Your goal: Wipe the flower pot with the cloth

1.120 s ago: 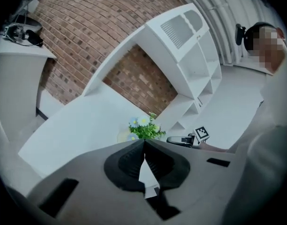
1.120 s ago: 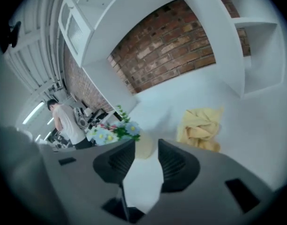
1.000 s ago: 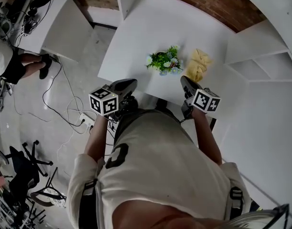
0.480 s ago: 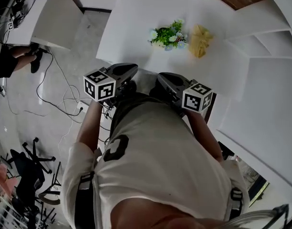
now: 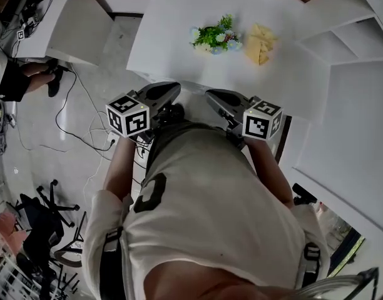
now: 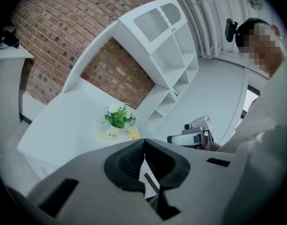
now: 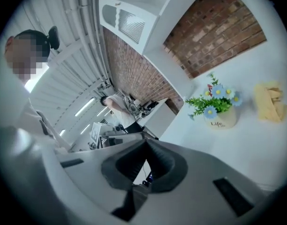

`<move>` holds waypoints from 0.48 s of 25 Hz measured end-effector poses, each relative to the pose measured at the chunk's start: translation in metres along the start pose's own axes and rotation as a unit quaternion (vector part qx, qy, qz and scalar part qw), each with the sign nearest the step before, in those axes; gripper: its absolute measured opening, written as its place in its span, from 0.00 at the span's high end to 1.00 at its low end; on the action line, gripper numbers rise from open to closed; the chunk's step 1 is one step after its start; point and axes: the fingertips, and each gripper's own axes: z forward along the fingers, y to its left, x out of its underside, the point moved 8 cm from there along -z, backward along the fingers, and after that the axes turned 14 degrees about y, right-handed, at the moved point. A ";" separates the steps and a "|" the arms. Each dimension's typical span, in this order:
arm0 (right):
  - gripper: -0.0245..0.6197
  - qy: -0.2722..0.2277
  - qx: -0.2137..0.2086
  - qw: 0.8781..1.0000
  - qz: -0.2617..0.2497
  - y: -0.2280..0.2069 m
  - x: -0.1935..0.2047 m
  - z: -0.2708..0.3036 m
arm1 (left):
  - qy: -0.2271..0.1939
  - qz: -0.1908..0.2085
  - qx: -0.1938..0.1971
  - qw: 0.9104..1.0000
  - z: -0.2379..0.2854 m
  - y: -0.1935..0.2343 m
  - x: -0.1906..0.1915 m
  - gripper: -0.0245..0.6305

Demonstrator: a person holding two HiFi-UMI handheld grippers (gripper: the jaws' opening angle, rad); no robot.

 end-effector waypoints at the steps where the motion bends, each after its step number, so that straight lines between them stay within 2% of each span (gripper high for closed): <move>1: 0.95 -0.002 -0.006 1.000 -0.007 0.002 0.003 -0.005 | -0.004 0.001 -0.003 1.000 0.000 -0.007 0.000 0.93; 5: 0.95 -0.027 -0.030 0.999 0.006 0.003 0.025 -0.037 | -0.004 0.005 -0.005 1.000 0.016 -0.044 0.008 0.93; 12: 0.95 -0.080 -0.070 0.993 0.049 -0.001 0.076 -0.099 | 0.025 0.019 0.015 0.999 0.074 -0.127 0.037 0.93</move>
